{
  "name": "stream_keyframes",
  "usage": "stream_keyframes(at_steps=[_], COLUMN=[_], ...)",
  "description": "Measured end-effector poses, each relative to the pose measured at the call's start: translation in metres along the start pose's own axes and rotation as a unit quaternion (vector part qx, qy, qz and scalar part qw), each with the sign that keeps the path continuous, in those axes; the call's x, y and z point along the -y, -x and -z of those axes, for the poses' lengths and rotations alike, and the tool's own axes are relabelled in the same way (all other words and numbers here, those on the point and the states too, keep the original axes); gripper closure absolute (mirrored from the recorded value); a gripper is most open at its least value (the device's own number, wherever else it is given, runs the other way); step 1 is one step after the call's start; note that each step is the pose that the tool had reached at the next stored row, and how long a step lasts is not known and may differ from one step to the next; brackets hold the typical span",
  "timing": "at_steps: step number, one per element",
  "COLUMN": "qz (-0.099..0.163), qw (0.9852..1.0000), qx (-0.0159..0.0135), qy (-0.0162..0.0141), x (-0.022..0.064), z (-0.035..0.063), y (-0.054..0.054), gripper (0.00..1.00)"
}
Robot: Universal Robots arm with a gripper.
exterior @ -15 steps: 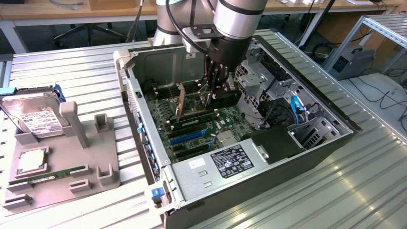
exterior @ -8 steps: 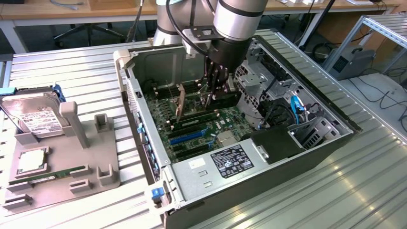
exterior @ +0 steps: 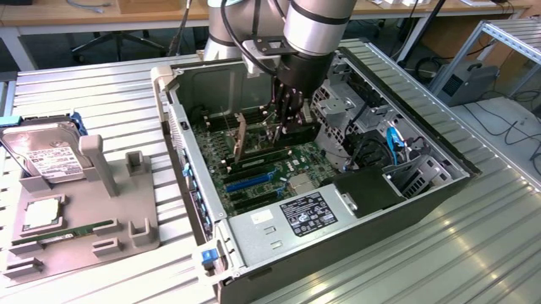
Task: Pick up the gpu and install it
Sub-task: 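Insert the gpu into the slot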
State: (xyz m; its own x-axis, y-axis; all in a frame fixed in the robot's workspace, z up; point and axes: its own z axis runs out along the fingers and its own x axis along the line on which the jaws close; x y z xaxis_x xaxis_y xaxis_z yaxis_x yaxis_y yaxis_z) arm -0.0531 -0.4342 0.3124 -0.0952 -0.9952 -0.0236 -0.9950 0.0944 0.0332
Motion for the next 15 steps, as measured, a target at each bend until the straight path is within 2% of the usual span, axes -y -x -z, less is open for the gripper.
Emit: stream_keyframes(at_steps=[15], qz=[0.000], qw=[1.0000], qx=[0.0000], qy=[0.0000], x=[0.0001], z=[-0.0030], y=[-0.0005], gripper=[0.72])
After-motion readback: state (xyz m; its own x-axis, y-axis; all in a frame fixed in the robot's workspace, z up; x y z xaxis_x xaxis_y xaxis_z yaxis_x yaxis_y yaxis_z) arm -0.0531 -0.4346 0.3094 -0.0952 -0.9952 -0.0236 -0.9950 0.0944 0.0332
